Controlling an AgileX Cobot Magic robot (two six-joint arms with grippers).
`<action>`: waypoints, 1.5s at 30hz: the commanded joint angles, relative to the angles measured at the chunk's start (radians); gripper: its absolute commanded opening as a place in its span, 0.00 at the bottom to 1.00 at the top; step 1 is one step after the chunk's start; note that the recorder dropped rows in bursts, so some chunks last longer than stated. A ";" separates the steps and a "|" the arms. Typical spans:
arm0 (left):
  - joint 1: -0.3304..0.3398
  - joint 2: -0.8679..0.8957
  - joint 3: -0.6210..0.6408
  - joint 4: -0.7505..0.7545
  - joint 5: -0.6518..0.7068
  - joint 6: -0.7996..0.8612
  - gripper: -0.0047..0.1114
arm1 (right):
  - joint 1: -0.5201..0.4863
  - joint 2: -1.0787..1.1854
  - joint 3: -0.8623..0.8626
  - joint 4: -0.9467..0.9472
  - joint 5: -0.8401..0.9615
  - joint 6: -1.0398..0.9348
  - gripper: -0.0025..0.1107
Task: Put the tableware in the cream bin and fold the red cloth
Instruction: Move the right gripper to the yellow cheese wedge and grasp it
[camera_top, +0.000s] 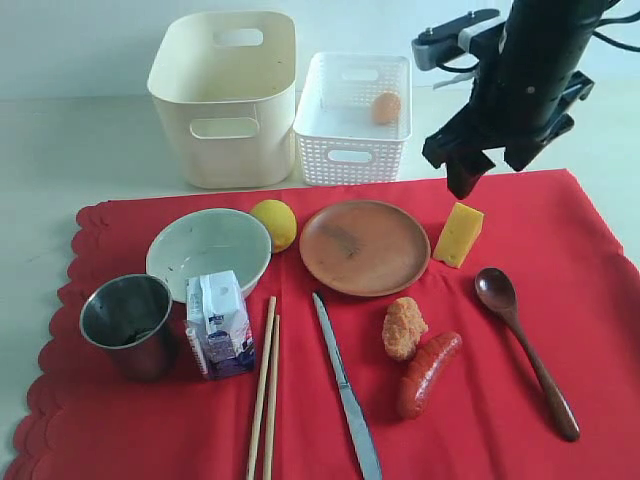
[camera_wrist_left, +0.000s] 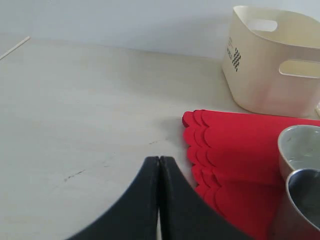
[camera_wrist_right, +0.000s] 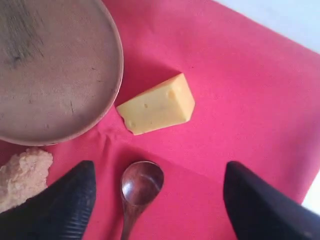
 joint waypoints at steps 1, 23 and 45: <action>0.001 -0.005 0.002 0.003 -0.010 0.002 0.04 | -0.001 0.002 0.047 -0.009 -0.052 0.053 0.72; 0.001 -0.005 0.002 0.003 -0.010 0.002 0.04 | -0.089 0.183 0.056 0.142 -0.204 0.183 0.72; 0.001 -0.005 0.002 0.003 -0.010 0.002 0.04 | -0.089 0.236 0.052 0.171 -0.323 0.235 0.48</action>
